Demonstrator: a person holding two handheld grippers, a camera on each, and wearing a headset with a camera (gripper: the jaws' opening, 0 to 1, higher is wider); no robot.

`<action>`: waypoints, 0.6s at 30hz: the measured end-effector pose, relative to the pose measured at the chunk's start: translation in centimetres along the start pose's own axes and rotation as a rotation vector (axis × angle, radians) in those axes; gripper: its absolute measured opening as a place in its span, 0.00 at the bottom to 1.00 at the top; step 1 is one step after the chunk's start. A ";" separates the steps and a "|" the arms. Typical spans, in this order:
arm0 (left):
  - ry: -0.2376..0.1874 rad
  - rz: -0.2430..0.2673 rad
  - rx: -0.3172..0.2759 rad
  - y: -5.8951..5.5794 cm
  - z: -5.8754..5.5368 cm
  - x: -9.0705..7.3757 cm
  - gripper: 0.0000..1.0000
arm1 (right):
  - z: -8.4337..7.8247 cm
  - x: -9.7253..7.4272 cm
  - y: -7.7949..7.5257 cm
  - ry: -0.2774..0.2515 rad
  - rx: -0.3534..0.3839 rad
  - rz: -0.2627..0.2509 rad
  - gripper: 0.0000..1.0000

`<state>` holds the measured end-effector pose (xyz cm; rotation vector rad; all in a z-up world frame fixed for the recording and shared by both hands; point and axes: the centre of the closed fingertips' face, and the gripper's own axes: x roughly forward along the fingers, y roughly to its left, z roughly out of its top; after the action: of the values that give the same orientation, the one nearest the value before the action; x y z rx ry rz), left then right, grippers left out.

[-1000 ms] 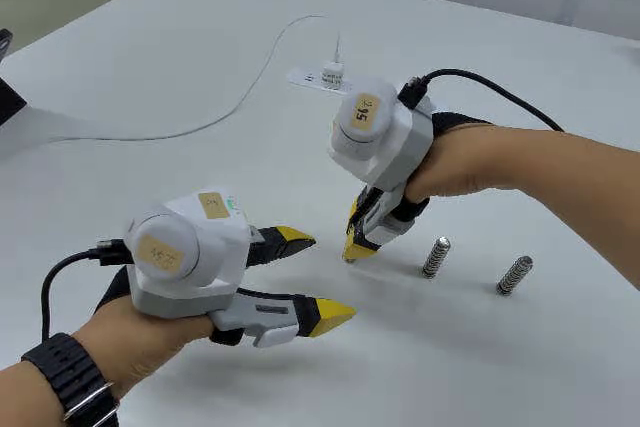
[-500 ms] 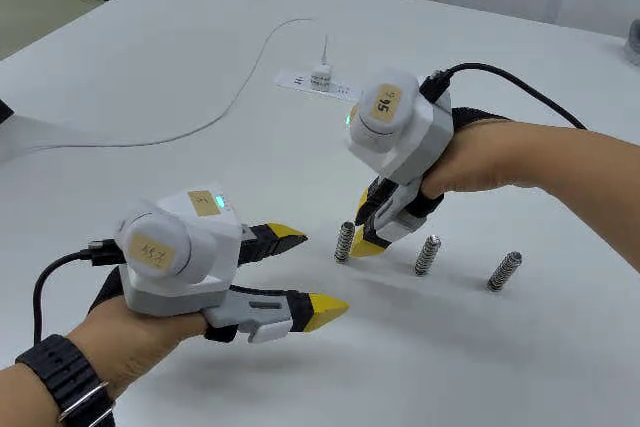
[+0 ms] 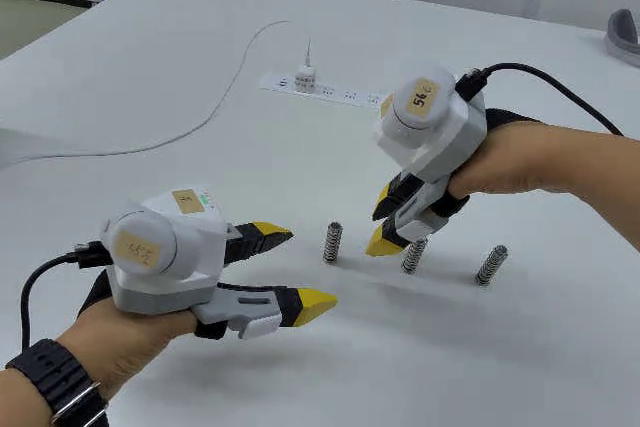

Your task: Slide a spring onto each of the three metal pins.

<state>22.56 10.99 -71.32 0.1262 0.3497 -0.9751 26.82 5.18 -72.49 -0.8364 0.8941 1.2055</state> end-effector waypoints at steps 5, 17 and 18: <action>0.007 0.000 -0.006 0.0 -0.1 0.0 0.57 | -0.9 -0.6 -0.1 -0.017 0.027 -0.018 0.32; 0.020 -0.002 -0.003 0.3 -0.1 0.6 0.60 | -3.4 -2.1 -0.7 -0.062 0.110 -0.067 0.38; 0.022 -0.003 -0.002 0.3 -0.1 0.6 0.61 | -3.6 -2.2 -0.7 -0.064 0.115 -0.074 0.39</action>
<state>23.06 10.71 -71.58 0.1345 0.3708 -0.9765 26.83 0.89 -71.97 -0.7284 0.8643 1.1001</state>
